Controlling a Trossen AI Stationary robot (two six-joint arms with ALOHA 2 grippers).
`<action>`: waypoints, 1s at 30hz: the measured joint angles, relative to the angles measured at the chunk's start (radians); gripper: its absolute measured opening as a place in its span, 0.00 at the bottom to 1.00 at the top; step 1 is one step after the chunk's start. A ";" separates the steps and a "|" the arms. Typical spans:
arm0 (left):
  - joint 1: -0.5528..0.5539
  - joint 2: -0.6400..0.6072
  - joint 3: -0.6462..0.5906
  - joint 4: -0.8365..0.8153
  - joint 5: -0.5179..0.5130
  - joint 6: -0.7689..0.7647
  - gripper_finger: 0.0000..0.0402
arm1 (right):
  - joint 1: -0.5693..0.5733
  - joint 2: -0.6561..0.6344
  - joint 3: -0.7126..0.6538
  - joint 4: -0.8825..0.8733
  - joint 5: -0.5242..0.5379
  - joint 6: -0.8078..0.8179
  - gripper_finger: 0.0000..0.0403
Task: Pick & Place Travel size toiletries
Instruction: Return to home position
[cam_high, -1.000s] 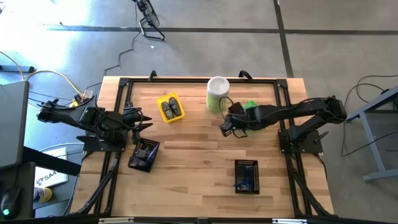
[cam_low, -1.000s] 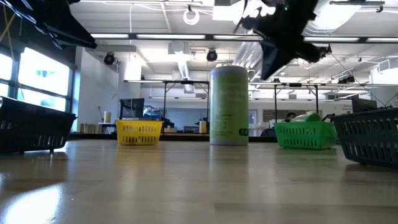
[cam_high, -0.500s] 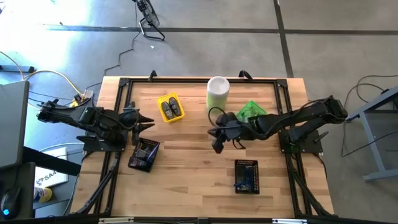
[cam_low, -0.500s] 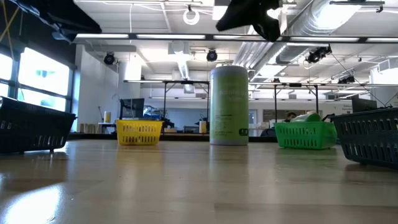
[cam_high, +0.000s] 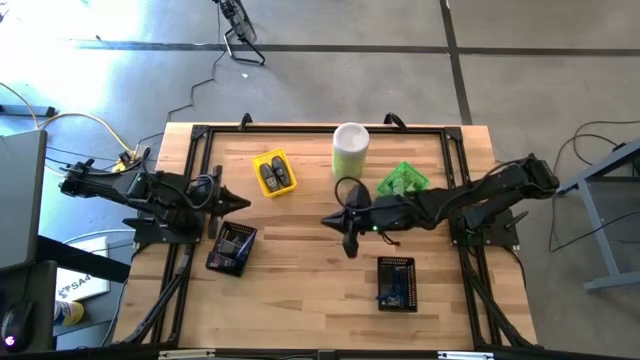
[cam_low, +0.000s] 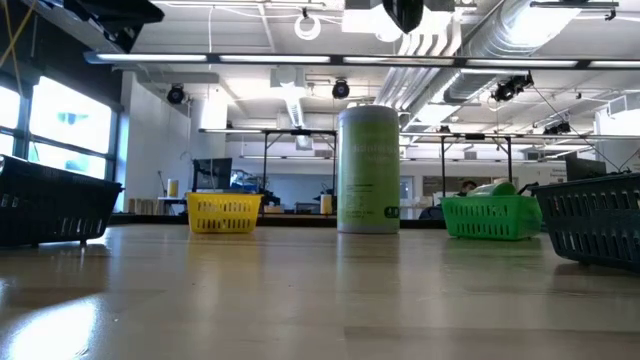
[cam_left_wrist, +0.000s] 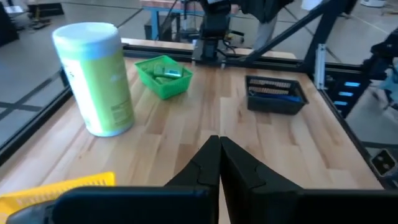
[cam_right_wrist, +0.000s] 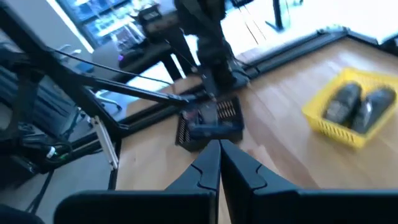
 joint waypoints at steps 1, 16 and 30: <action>0.000 0.000 0.000 0.000 0.010 0.000 0.00 | 0.003 0.000 0.000 0.016 0.001 -0.026 0.01; 0.000 0.000 0.000 0.008 0.028 -0.004 0.00 | 0.006 0.000 0.000 -0.018 0.131 -0.095 0.01; 0.000 0.000 0.000 -0.082 0.030 -0.007 0.00 | 0.006 0.000 0.000 -0.047 -0.059 -0.033 0.01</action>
